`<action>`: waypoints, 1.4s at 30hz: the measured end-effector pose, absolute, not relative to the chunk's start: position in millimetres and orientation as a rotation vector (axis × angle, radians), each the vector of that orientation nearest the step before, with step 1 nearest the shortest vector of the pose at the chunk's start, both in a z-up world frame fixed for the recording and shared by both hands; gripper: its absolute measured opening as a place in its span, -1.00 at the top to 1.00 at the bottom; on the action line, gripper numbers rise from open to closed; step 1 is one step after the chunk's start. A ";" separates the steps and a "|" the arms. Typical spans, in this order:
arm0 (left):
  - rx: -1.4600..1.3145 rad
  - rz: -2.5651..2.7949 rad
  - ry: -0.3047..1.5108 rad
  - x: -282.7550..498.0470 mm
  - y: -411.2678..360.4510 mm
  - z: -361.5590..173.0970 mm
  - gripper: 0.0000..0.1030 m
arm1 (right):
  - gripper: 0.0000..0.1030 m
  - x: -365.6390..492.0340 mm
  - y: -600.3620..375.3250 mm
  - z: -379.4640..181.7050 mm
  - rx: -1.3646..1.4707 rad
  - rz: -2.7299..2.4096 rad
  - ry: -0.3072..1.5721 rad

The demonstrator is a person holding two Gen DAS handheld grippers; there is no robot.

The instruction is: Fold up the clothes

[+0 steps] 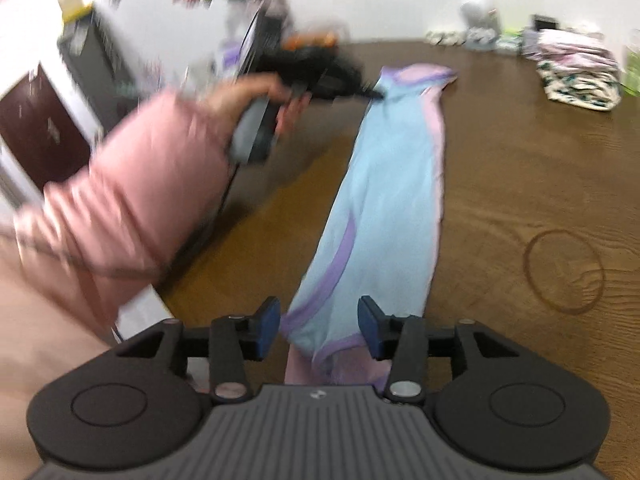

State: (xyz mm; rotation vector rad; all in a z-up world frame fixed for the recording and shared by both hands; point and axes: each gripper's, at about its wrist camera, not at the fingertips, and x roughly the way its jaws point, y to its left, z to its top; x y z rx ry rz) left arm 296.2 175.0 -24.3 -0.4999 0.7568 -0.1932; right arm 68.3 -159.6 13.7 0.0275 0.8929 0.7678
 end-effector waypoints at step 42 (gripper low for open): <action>-0.114 -0.208 0.797 452.0 95.5 8.8 0.99 | 0.10 165.8 -109.4 -30.8 -0.027 0.925 0.846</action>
